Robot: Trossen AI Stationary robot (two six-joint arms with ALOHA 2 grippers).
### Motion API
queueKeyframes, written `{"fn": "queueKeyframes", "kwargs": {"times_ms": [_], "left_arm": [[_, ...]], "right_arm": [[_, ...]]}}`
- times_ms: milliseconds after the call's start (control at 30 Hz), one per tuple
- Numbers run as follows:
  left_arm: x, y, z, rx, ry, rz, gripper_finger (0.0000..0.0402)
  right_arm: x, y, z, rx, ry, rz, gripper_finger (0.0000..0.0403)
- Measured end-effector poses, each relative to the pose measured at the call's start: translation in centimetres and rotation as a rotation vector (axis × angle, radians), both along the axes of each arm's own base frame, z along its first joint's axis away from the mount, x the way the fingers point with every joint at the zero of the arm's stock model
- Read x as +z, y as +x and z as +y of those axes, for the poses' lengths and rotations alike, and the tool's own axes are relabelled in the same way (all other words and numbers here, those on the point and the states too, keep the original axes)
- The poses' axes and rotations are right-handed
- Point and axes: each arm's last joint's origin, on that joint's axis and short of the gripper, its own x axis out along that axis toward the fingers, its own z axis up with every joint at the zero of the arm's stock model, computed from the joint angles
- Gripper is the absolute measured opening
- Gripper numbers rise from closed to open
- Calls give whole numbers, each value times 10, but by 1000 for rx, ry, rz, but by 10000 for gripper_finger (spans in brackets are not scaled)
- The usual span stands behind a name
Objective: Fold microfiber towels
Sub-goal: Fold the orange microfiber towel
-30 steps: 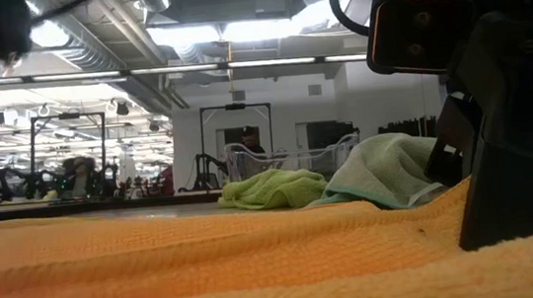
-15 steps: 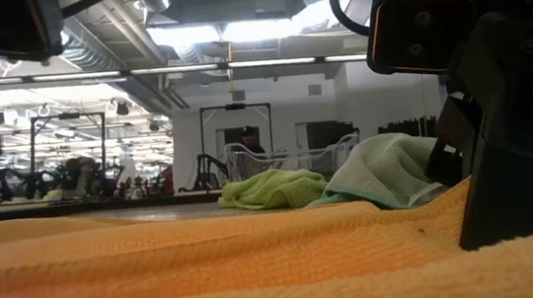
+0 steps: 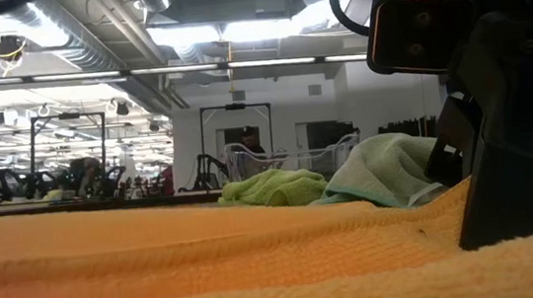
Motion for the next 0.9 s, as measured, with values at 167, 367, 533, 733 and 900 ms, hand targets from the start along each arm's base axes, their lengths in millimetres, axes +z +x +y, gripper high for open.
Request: {"fn": "queueKeyframes", "kwargs": {"times_ms": [167, 367, 533, 733, 900], "left_arm": [[-4, -12, -4, -51, 49, 39, 166], [-9, -18, 3, -49, 128, 118, 166], [-3, -12, 9, -28, 110, 100, 166], [12, -5, 13, 15, 71, 37, 166], [7, 5, 18, 85, 125, -19, 166]], "right_arm": [[0, 0, 0, 0, -1, 1, 10], [0, 0, 0, 0, -1, 2, 10], [0, 0, 0, 0, -1, 2, 10], [0, 0, 0, 0, -2, 2, 10], [0, 0, 0, 0, -2, 3, 10]]}}
